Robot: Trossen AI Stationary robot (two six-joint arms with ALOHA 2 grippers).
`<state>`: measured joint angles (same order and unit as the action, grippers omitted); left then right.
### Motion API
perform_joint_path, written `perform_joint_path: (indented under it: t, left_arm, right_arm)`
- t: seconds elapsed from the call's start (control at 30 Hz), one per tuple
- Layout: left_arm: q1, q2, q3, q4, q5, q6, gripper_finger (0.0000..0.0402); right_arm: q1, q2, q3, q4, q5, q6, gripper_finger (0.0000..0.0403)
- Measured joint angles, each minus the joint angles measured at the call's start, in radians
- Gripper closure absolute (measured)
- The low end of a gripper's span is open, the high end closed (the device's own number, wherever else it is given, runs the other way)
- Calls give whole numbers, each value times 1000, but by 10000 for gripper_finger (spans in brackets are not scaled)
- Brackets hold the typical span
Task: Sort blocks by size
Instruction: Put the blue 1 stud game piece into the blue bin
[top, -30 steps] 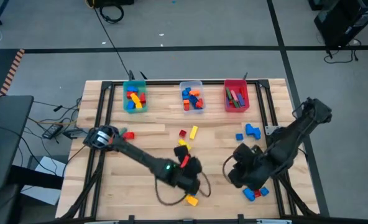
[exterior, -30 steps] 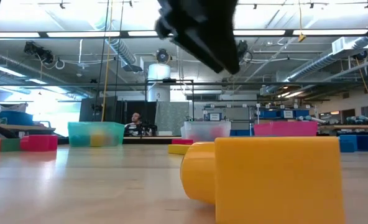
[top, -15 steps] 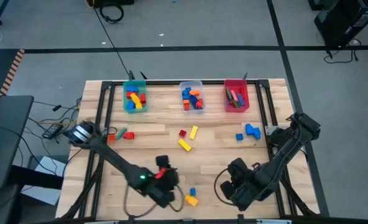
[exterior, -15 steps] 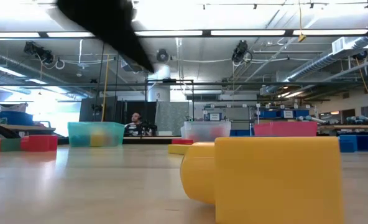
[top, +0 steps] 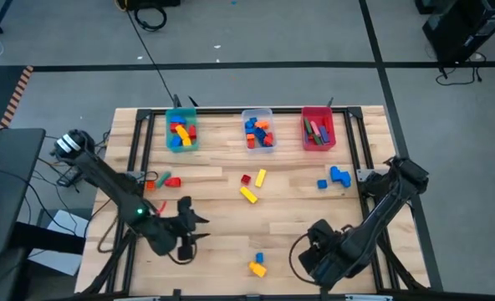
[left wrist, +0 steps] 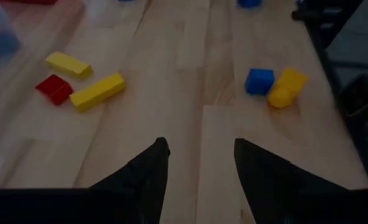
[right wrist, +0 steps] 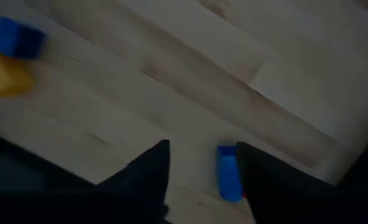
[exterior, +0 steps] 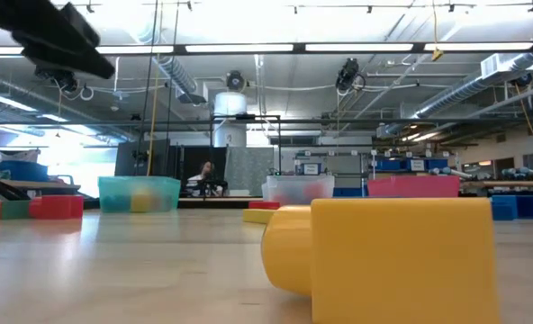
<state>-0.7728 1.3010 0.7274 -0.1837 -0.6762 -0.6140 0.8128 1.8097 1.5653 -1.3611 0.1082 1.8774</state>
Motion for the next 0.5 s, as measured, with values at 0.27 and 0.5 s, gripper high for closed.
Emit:
perform_joint_path:
  t: [0.27,0.5]
  left_arm:
    - [-6,-41,-32,16,0,-18,211]
    - [-6,-40,-32,30,0,-17,211]
  right_arm:
    - [11,27,-125,48,-164,-2,105]
    - [39,27,-272,257,-188,-18,75]
